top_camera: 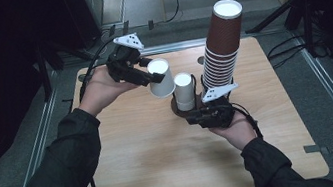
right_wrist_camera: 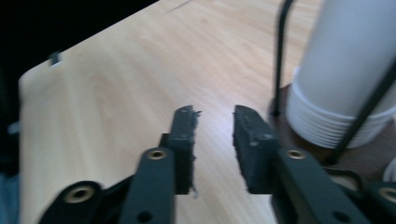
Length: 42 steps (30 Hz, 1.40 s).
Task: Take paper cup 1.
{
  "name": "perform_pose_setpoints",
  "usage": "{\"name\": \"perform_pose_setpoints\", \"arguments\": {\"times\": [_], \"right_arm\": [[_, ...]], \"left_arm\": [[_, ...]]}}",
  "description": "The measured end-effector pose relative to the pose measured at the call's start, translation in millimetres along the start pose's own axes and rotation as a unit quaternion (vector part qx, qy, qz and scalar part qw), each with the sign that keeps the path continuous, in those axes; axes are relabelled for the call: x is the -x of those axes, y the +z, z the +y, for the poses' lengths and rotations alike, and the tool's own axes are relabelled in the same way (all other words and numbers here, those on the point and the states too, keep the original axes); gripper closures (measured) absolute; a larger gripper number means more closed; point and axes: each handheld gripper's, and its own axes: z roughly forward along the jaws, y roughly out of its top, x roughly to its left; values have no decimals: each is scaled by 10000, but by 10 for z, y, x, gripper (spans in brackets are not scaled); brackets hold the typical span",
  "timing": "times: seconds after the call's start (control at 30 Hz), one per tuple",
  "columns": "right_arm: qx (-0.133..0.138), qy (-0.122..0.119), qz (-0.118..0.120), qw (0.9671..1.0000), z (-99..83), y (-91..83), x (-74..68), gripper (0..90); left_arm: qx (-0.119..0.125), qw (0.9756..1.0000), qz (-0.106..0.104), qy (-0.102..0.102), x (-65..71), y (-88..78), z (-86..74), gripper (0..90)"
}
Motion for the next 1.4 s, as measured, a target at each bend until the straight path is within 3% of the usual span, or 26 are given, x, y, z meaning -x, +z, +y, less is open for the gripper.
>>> {"name": "perform_pose_setpoints", "arguments": {"times": [0.07, 0.17, 0.27, 0.33, 0.53, 0.73, 0.97, 1.07, 1.23, 1.4], "right_arm": [[-38, -122, 185, 9997, 8, -12, -14, 581], [-206, -93, 303, 9993, 20, -25, -20, 500], [-244, -53, 470, 9986, 27, -35, -6, 469], [-224, -153, 561, 9981, 36, -60, 3, 419], [-228, -284, 708, 9968, 45, -89, 5, 370], [-254, -475, 762, 9956, 40, -62, -18, 355], [-179, -427, 893, 9949, 50, -18, -6, 299], [-167, -383, 1070, 9934, 47, -14, 9, 283], [-244, -409, 1195, 9917, 35, -7, 22, 283], [-278, -410, 1178, 9918, 31, 13, 38, 232]], "left_arm": [[1, 10000, -16, -4, 28, -25, -66, 355], [27, 10000, -59, -36, 72, -50, -170, 355], [15, 10000, -78, -40, 106, -51, -243, 355], [-19, 9999, -107, -67, 149, -46, -351, 354], [71, 9999, -95, -109, 244, -16, -529, 354], [181, 9989, -273, -341, 318, 75, -755, 354], [160, 9983, -358, -434, 355, 209, -930, 354], [114, 9976, -427, -537, 355, 289, -995, 354], [-19, 9984, -386, -414, 410, 379, -1046, 353], [43, 9976, -503, -465, 464, 458, -1100, 353]]}}
